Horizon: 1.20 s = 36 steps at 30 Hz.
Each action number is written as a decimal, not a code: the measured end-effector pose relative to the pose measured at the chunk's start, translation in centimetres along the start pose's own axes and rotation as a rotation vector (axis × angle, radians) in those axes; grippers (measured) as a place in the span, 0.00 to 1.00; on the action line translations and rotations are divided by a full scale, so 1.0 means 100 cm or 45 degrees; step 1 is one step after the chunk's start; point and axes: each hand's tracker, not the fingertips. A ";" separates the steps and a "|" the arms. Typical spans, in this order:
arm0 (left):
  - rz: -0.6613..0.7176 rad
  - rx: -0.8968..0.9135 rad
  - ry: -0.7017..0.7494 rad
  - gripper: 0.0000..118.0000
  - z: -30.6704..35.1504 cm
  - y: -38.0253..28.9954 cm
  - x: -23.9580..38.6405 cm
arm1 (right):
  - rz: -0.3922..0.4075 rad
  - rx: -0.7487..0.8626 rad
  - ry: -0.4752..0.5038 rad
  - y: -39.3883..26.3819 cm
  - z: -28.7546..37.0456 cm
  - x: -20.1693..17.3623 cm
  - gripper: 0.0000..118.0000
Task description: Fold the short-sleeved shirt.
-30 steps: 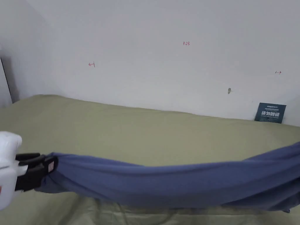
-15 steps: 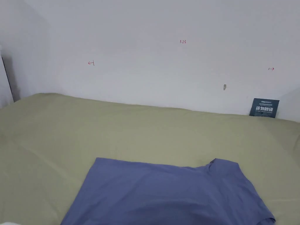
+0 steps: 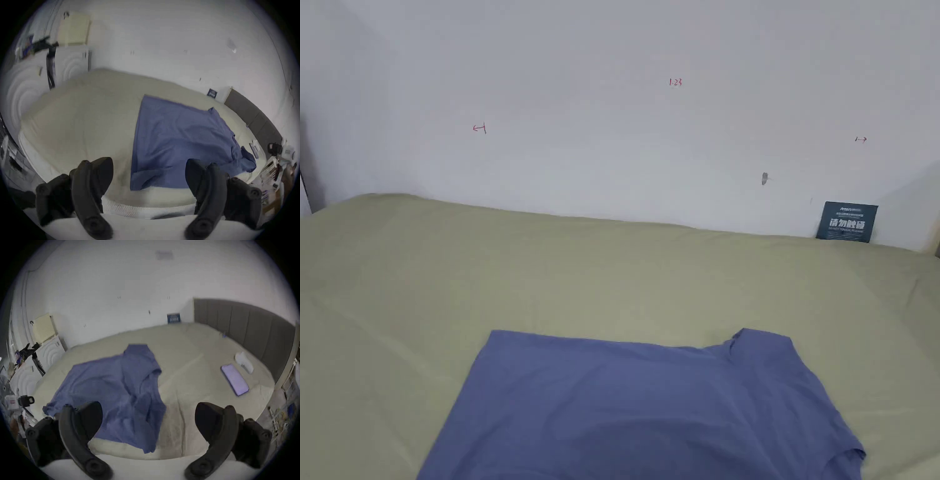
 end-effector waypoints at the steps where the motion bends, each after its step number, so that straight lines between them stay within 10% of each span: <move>1: -0.039 0.051 0.027 0.82 0.008 0.000 0.012 | 0.017 0.048 -0.013 0.002 0.005 -0.009 0.96; 3: -0.083 0.147 0.116 0.80 0.021 -0.002 0.030 | 0.031 0.082 -0.014 0.004 0.016 -0.023 0.88; 6: -0.107 0.159 0.108 0.46 0.029 -0.009 0.046 | 0.079 0.093 -0.035 0.001 0.028 -0.043 0.00; 7: -0.116 0.163 0.103 0.02 0.031 -0.013 0.049 | 0.113 0.089 -0.074 -0.002 0.029 -0.049 0.00; 14: -0.184 0.010 0.124 0.01 0.019 -0.032 0.042 | 0.188 0.020 -0.031 -0.028 0.034 -0.066 0.00; 15: -0.175 -0.020 0.110 0.08 0.016 -0.032 0.038 | 0.183 0.008 -0.024 -0.030 0.033 -0.066 0.00; 18: -0.133 -0.107 0.082 0.85 -0.002 -0.033 0.024 | 0.164 -0.009 0.001 -0.031 0.030 -0.067 0.00; 26: -0.084 -0.295 0.093 0.85 -0.074 -0.041 0.003 | 0.189 -0.028 -0.021 -0.023 0.017 -0.059 0.00; 28: -0.038 -0.327 0.063 0.74 -0.081 -0.043 -0.002 | 0.176 -0.048 -0.032 -0.024 0.015 -0.055 0.00; 31: -0.025 -0.325 0.085 0.04 -0.090 -0.047 -0.005 | 0.167 -0.086 -0.063 -0.028 0.009 -0.048 0.00; 33: 0.016 -0.289 0.074 0.04 -0.079 -0.047 0.000 | 0.149 -0.147 -0.055 -0.029 0.002 -0.040 0.00; 34: 0.012 -0.290 0.055 0.04 -0.076 -0.046 0.001 | 0.139 -0.180 -0.038 -0.031 -0.002 -0.036 0.06; 36: -0.012 -0.277 0.048 0.04 -0.072 -0.045 0.004 | 0.115 -0.253 -0.025 -0.035 -0.015 -0.027 0.57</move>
